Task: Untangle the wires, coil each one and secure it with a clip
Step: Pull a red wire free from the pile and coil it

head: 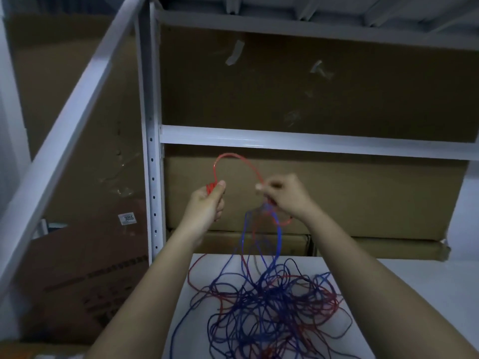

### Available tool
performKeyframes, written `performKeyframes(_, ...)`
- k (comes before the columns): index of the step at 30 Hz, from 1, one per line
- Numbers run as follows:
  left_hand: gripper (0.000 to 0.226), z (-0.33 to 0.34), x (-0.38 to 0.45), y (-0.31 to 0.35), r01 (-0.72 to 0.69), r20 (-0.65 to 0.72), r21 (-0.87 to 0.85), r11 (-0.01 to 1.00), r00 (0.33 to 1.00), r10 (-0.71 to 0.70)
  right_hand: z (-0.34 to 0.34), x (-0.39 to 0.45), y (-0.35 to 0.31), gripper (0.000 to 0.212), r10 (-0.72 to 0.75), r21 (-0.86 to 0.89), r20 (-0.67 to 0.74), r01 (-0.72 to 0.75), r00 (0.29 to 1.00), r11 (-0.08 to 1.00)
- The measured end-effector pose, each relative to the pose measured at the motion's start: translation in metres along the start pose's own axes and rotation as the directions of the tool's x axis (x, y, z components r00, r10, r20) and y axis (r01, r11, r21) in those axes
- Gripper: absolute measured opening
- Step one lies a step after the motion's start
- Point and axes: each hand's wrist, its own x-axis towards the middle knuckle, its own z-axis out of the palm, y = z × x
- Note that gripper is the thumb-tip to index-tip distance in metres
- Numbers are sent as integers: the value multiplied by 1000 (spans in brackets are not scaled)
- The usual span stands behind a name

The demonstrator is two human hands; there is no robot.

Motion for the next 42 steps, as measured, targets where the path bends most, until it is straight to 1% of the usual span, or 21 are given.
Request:
performKeyframes(1,34,-2,-2,-2,37,14,19,999,999,-38,5,-3,11,22,33,-103,84,-24,996,994)
performKeyframes(2,33,-5,-4,-4,90,49,33,995,995,-91,6,-4,20,20,75,-135,61,-67,995,989)
performKeyframes(5,33,-14,-16,-3,271,307,-84,959,923,-234,2,-9,41,22,146,-47,-143,-154,979,987)
performKeyframes(6,34,-15,-20,-2,333,386,-180,926,889,-244,2,-13,45,23,145,-87,-112,-155,983,984)
performKeyframes(8,39,-15,-25,0,402,462,-388,830,864,-202,8,-24,49,25,133,-269,64,-111,989,957)
performKeyframes(11,37,-10,-25,3,377,423,-664,646,901,-91,24,-45,44,31,95,-612,310,122,946,781)
performKeyframes(13,32,-5,-20,0,292,303,-768,570,950,-78,33,-58,39,33,-3,-685,406,306,914,662)
performKeyframes(14,30,-3,-17,-3,233,226,-779,582,970,-85,37,-65,37,33,-83,-673,429,380,899,635)
performKeyframes(17,27,3,-14,-17,103,50,-615,782,994,-92,48,-86,40,25,-362,-559,398,535,843,633)
performKeyframes(19,26,9,-17,-27,34,-25,-270,962,999,-42,52,-93,40,21,-364,-501,344,498,865,708)
performKeyframes(20,25,11,-20,-32,11,-32,-30,999,999,-12,54,-96,39,19,-316,-443,333,444,888,779)
performKeyframes(21,25,12,-23,-36,-12,-6,194,981,1000,13,55,-99,40,15,-247,-360,341,369,907,857)
performKeyframes(23,33,15,-29,-40,-98,108,528,844,993,47,52,-104,37,7,-109,-130,392,172,914,976)
performKeyframes(25,27,16,-33,-39,-196,203,691,696,976,73,47,-107,38,8,2,98,476,-55,879,994)
performKeyframes(27,21,15,-34,-41,-234,267,802,550,963,20,44,-111,44,15,57,176,534,-176,844,968)
performKeyframes(29,17,10,-33,-44,-244,295,884,398,953,-72,42,-112,48,12,76,181,567,-214,820,960)
performKeyframes(31,19,6,-35,-48,-219,298,899,379,940,-164,40,-113,50,18,99,209,586,-269,804,940)
performKeyframes(34,32,1,-42,-47,-110,329,839,533,882,-337,37,-109,53,25,200,263,515,-376,834,888)
performKeyframes(36,39,-3,-47,-42,-36,388,760,649,827,-407,36,-106,54,26,221,250,477,-372,851,894)
performKeyframes(39,31,-11,-49,-38,-76,504,656,751,785,-360,33,-108,53,26,138,210,498,-274,856,939)
performKeyframes(42,26,-14,-50,-32,-74,491,589,805,824,-283,31,-109,59,21,77,147,460,-161,885,976)
